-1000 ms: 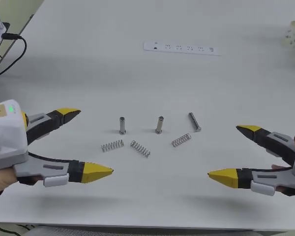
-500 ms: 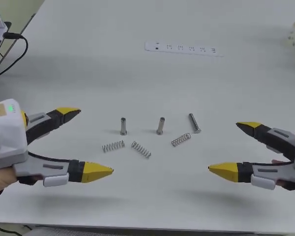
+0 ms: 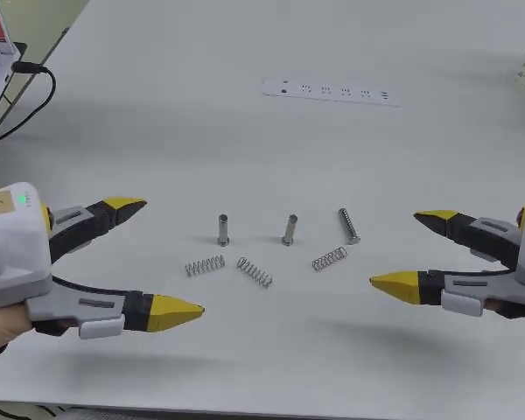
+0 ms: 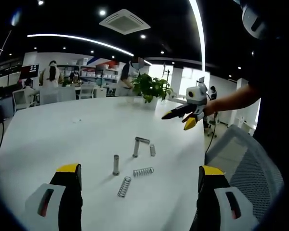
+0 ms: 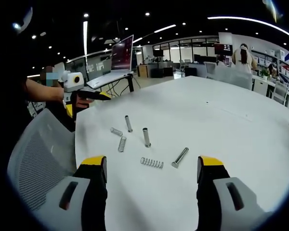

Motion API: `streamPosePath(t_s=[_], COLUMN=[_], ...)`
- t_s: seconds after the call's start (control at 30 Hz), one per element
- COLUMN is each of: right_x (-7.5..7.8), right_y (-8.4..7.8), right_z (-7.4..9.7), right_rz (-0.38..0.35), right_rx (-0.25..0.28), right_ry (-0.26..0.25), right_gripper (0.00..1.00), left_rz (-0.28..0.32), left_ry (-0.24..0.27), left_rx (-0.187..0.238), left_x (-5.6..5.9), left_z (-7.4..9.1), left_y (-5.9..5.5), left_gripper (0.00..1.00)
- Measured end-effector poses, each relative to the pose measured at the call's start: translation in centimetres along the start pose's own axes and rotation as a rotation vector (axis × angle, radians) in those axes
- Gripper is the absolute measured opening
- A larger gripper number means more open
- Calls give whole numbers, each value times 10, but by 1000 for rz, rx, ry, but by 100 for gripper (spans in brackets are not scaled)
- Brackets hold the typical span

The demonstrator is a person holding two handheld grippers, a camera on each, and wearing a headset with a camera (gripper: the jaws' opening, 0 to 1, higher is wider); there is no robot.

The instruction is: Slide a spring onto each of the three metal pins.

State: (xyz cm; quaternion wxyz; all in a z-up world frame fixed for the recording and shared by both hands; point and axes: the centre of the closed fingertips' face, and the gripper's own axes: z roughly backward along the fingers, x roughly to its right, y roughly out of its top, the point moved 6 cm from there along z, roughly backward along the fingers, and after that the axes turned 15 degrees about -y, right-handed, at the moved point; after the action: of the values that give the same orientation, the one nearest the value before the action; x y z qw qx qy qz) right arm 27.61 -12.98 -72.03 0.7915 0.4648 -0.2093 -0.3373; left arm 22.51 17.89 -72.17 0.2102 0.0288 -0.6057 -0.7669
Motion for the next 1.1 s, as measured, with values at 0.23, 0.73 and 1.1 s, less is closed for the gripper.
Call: streamPosePath(t_s=[0.23,0.73,1.1], right_x=[9,26,35], right_y=[9,15,15], right_z=[-16,-47,-68], right_rz=[15,-25,-50], right_rx=[-45,-137,-211], right_ry=[-10,-47,-81], right_gripper=[70,57,45], left_rz=[0,8,13], left_ry=[1,2,9], left_rx=[4,2,-2], left_x=[-1,-3,-4], left_z=[0,3,5], left_y=[0,-3,-5], left_gripper=[99,99,99])
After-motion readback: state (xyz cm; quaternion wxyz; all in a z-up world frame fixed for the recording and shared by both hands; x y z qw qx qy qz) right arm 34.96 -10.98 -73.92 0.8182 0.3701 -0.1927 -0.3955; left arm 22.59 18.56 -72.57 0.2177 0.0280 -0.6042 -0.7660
